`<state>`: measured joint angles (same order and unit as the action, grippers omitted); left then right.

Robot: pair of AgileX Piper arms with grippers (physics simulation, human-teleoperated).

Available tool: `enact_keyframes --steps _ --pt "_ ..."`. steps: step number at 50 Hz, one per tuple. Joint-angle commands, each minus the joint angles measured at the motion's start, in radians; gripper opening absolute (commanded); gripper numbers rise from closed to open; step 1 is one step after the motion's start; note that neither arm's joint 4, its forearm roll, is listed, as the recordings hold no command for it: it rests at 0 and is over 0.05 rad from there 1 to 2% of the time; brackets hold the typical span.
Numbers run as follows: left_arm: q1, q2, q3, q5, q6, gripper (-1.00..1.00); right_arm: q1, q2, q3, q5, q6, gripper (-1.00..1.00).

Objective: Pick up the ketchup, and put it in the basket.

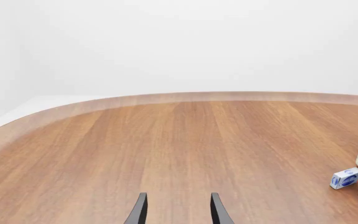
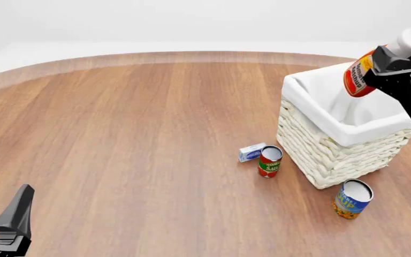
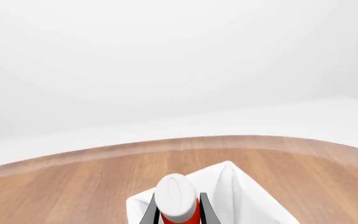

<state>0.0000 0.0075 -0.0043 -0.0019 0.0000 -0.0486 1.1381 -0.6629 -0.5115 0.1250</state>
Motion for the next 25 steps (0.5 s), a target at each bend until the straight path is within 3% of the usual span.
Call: enact_keyframes --steps 1,25 --pt "0.000 0.000 0.000 0.000 0.000 1.00 -0.013 0.005 -0.006 0.028 0.000 -1.00" --pt "0.000 0.000 0.000 0.000 0.000 1.00 0.013 -0.016 0.013 0.063 -0.023 -1.00"
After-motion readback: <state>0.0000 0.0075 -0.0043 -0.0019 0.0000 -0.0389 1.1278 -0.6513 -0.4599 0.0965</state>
